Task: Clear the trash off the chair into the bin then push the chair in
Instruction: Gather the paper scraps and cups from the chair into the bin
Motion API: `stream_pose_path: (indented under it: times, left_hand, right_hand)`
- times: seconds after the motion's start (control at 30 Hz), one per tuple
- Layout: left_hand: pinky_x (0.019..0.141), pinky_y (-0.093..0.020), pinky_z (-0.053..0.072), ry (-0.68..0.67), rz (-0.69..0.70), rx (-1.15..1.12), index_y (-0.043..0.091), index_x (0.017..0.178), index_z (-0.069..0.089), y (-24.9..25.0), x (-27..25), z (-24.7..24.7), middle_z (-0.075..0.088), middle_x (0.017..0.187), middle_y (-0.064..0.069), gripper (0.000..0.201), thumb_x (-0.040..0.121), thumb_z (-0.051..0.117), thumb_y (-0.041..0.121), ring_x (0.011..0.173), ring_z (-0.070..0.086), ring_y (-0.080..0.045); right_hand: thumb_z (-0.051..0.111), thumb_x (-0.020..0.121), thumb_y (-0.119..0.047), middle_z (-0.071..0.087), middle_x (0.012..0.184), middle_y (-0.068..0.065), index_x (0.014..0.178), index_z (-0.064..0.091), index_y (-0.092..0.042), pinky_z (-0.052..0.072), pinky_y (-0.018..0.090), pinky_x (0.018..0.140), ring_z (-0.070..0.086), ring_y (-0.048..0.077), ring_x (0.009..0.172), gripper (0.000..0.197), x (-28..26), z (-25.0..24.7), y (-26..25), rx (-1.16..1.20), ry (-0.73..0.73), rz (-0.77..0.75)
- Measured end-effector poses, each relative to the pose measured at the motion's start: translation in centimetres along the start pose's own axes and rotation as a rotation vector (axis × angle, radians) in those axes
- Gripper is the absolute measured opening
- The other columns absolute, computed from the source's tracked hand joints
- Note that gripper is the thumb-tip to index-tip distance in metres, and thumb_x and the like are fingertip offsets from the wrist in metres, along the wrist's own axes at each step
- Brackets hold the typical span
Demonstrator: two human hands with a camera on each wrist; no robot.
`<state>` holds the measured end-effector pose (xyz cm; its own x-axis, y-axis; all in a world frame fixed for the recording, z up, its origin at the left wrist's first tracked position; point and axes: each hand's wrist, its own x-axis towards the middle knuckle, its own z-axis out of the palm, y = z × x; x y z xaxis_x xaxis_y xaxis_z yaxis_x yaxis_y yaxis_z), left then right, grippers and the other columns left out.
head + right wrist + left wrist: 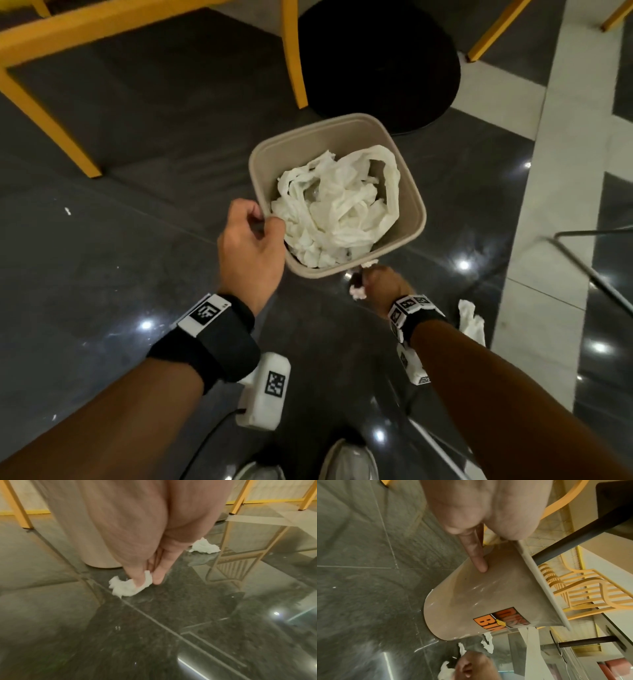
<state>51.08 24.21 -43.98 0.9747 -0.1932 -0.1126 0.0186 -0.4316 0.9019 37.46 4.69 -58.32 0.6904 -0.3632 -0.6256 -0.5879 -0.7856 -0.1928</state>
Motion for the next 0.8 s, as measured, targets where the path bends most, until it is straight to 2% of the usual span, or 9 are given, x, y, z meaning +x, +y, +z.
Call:
stream_pose_path:
  times: [0.1, 0.17, 0.23, 0.3, 0.43, 0.53, 0.67, 0.73, 0.8]
  left_hand:
    - [0.052, -0.009, 0.039, -0.015, 0.018, 0.001, 0.013, 0.092, 0.054, 0.0, 1.0, 0.6, 0.055, 0.065, 0.009, 0.006, 0.093, 0.059, 0.016, 0.053, 0.052, 0.002]
    - [0.051, -0.010, 0.039, -0.032, 0.056, -0.009, 0.012, 0.090, 0.053, 0.0, 1.8, 1.0, 0.054, 0.064, 0.009, 0.008, 0.094, 0.059, 0.016, 0.051, 0.051, 0.000]
    - [0.050, -0.011, 0.040, -0.059, 0.083, -0.003, 0.012, 0.089, 0.053, 0.2, 2.7, 1.5, 0.054, 0.064, 0.009, 0.010, 0.094, 0.060, 0.018, 0.051, 0.050, -0.001]
    - [0.051, -0.013, 0.040, -0.077, 0.093, 0.002, 0.013, 0.089, 0.053, 0.1, 3.5, 1.9, 0.055, 0.065, 0.009, 0.012, 0.093, 0.060, 0.022, 0.052, 0.048, 0.000]
    - [0.058, -0.019, 0.046, -0.089, 0.079, 0.027, 0.013, 0.094, 0.057, 0.9, 3.8, 2.3, 0.061, 0.071, 0.008, 0.014, 0.092, 0.059, 0.026, 0.059, 0.054, -0.001]
    - [0.069, -0.029, 0.053, -0.127, 0.041, 0.039, 0.016, 0.099, 0.058, 1.8, 2.9, 2.3, 0.066, 0.080, 0.007, 0.014, 0.092, 0.059, 0.028, 0.069, 0.061, -0.003]
    - [0.074, -0.046, 0.062, -0.187, -0.033, 0.028, 0.024, 0.100, 0.057, 2.0, 1.4, 2.4, 0.068, 0.086, 0.007, 0.017, 0.089, 0.060, 0.036, 0.078, 0.070, -0.013]
    - [0.073, -0.050, 0.063, -0.203, -0.044, 0.009, 0.026, 0.099, 0.056, 1.9, 0.9, 2.4, 0.069, 0.087, 0.006, 0.018, 0.086, 0.060, 0.039, 0.080, 0.072, -0.016]
    - [0.073, -0.050, 0.063, -0.199, -0.039, 0.006, 0.026, 0.098, 0.056, 1.8, 0.6, 2.5, 0.069, 0.087, 0.006, 0.020, 0.085, 0.060, 0.040, 0.081, 0.072, -0.017]
  right_hand:
    - [0.056, 0.095, -0.011, 0.047, 0.140, 0.013, 0.136, 0.049, -0.019, 0.050, 0.047, 0.099, 0.061, 0.039, 0.115, 0.043, 1.4, -1.7, 3.0, 0.245, 0.274, 0.184]
    - [0.062, 0.094, -0.012, 0.033, 0.151, 0.010, 0.140, 0.036, -0.030, 0.051, 0.047, 0.100, 0.061, 0.042, 0.114, 0.056, 2.8, -3.3, 4.8, 0.360, 0.342, 0.282]
    - [0.062, 0.095, -0.018, 0.034, 0.157, 0.005, 0.141, 0.035, -0.032, 0.052, 0.047, 0.100, 0.060, 0.041, 0.116, 0.055, 4.8, -4.1, 6.0, 0.350, 0.285, 0.275]
    - [0.058, 0.096, -0.022, 0.046, 0.149, 0.012, 0.139, 0.048, -0.018, 0.050, 0.044, 0.100, 0.059, 0.037, 0.119, 0.044, 6.4, -4.2, 6.2, 0.231, 0.220, 0.232]
    - [0.054, 0.098, -0.015, 0.055, 0.139, 0.018, 0.135, 0.055, -0.007, 0.047, 0.048, 0.106, 0.056, 0.039, 0.126, 0.038, 5.5, -3.9, 6.0, 0.185, 0.232, 0.256]
    - [0.060, 0.095, -0.025, 0.062, 0.129, 0.017, 0.124, 0.062, -0.011, 0.050, 0.049, 0.100, 0.060, 0.039, 0.119, 0.032, 2.1, -3.2, 8.6, 0.110, 0.258, 0.375]
    - [0.060, 0.095, -0.034, 0.058, 0.134, 0.015, 0.124, 0.062, -0.020, 0.037, 0.056, 0.105, 0.050, 0.041, 0.126, 0.033, -3.3, -0.6, 14.5, 0.209, 0.301, 0.719]
    - [0.059, 0.096, -0.035, 0.059, 0.137, 0.012, 0.133, 0.059, -0.020, 0.041, 0.051, 0.107, 0.053, 0.039, 0.126, 0.040, -5.6, 1.2, 15.9, 0.336, 0.289, 0.824]
    - [0.053, 0.102, -0.032, 0.048, 0.152, 0.005, 0.147, 0.048, -0.020, 0.035, 0.040, 0.117, 0.045, 0.031, 0.140, 0.048, -7.5, 3.7, 15.8, 0.373, 0.124, 0.789]
